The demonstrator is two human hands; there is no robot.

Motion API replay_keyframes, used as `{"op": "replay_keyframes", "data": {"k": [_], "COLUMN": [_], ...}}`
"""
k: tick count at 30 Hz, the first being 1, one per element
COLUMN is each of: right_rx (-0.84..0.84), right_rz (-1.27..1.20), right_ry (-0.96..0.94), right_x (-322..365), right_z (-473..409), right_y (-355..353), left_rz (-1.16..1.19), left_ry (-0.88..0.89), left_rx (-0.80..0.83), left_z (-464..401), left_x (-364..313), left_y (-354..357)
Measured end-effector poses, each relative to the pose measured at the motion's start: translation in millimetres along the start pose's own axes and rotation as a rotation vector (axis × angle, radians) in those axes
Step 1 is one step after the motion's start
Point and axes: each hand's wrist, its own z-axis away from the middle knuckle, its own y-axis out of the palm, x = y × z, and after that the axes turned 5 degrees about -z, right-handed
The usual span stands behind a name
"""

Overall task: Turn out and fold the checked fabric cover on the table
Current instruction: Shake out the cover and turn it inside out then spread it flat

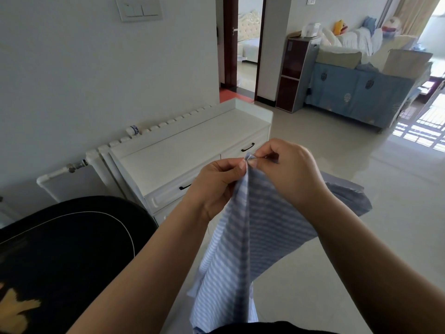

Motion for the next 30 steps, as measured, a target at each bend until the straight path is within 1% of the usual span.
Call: {"op": "replay_keyframes", "data": {"k": [4, 7, 11, 14, 19, 23, 25, 28, 30], "right_rx": [0.044, 0.078, 0.124, 0.183, 0.293, 0.348, 0.379, 0.491, 0.532], "right_rz": [0.068, 0.044, 0.042, 0.043, 0.043, 0.006, -0.008, 0.013, 0.081], "right_ry": [0.012, 0.038, 0.061, 0.067, 0.101, 0.133, 0.113, 0.048, -0.016], "right_x": [3, 3, 1, 2, 2, -5, -11, -23, -39], "right_z": [-2, -4, -8, -14, -26, -33, -32, -26, -19], "right_y": [-2, -3, -3, -5, -9, -5, -4, -10, -18], "left_rz": [-0.049, -0.122, -0.25, -0.31, -0.393, -0.422, -0.439, -0.466, -0.469], "left_ry": [0.021, 0.054, 0.115, 0.152, 0.21, 0.24, 0.245, 0.239, 0.225], "left_rx": [-0.005, -0.021, -0.085, -0.117, -0.117, -0.233, -0.262, -0.29, -0.313], "left_z": [3, 5, 8, 9, 8, 5, 1, -8, -17], "left_x": [2, 4, 7, 7, 7, 13, 14, 12, 6], "left_y": [-1, -2, -2, 0, -1, 2, 3, -2, -9]}}
